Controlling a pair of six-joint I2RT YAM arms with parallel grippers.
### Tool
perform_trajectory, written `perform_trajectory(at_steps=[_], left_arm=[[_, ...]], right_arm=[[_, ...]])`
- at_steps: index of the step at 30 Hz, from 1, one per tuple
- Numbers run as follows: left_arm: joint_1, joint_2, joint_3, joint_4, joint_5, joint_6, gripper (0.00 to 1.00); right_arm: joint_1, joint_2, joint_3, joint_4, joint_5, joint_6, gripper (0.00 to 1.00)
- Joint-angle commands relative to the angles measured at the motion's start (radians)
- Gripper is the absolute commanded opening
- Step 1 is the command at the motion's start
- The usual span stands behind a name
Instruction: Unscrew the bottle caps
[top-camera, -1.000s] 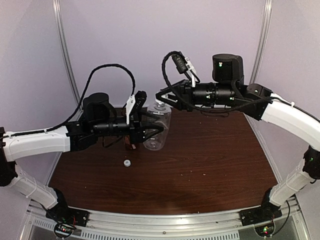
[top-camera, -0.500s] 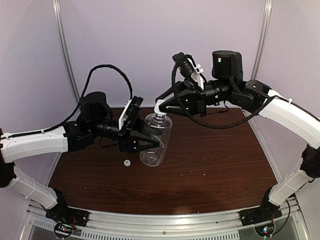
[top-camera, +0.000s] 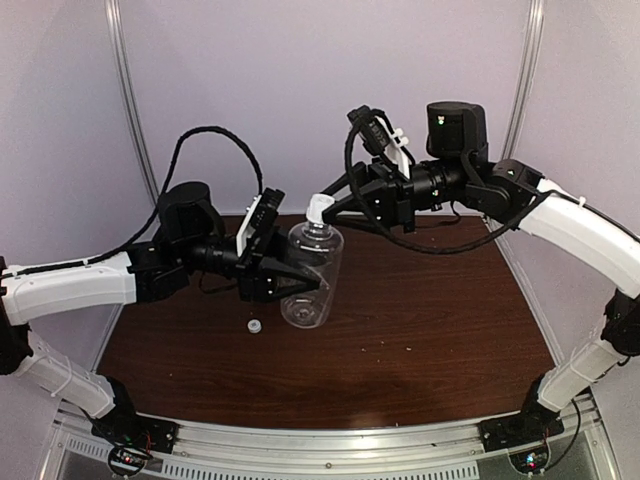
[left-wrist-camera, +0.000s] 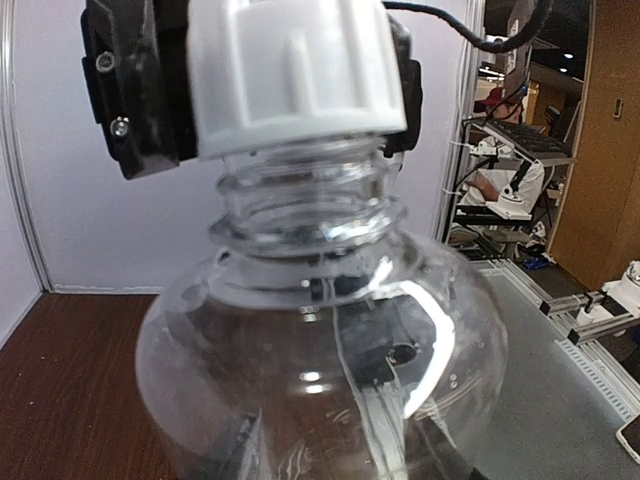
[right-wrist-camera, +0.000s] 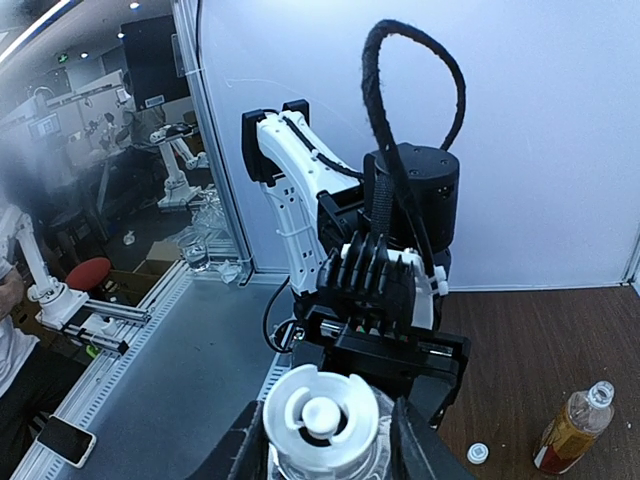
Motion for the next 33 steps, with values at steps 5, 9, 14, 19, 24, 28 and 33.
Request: perform_trajectory(at_steps=[5, 9, 14, 19, 24, 28, 33], left_arm=[[0.002, 0.000, 0.029, 0.116, -0.045, -0.008, 0.23], [0.002, 0.003, 0.028, 0.110, -0.057, -0.004, 0.23], [0.002, 0.005, 0.030, 0.105, -0.094, -0.002, 0.23], [0.002, 0.008, 0.049, 0.049, -0.170, 0.030, 0.22], [0.002, 0.011, 0.060, 0.007, -0.267, 0.051, 0.22], [0.002, 0.012, 0.061, -0.004, -0.312, 0.053, 0.22], [0.002, 0.015, 0.065, -0.023, -0.367, 0.054, 0.22]], right_arm=[[-0.012, -0.039, -0.024, -0.025, 0.101, 0.017, 0.50], [-0.012, -0.049, -0.024, -0.017, 0.108, 0.020, 0.55], [-0.010, -0.067, -0.029, -0.011, 0.130, 0.050, 0.65], [0.005, -0.090, -0.025, 0.002, 0.227, 0.108, 0.78], [0.037, -0.086, 0.014, -0.012, 0.446, 0.221, 0.89], [0.068, -0.081, 0.012, -0.007, 0.660, 0.298, 0.90], [0.104, -0.066, 0.007, -0.007, 0.756, 0.328, 0.90]])
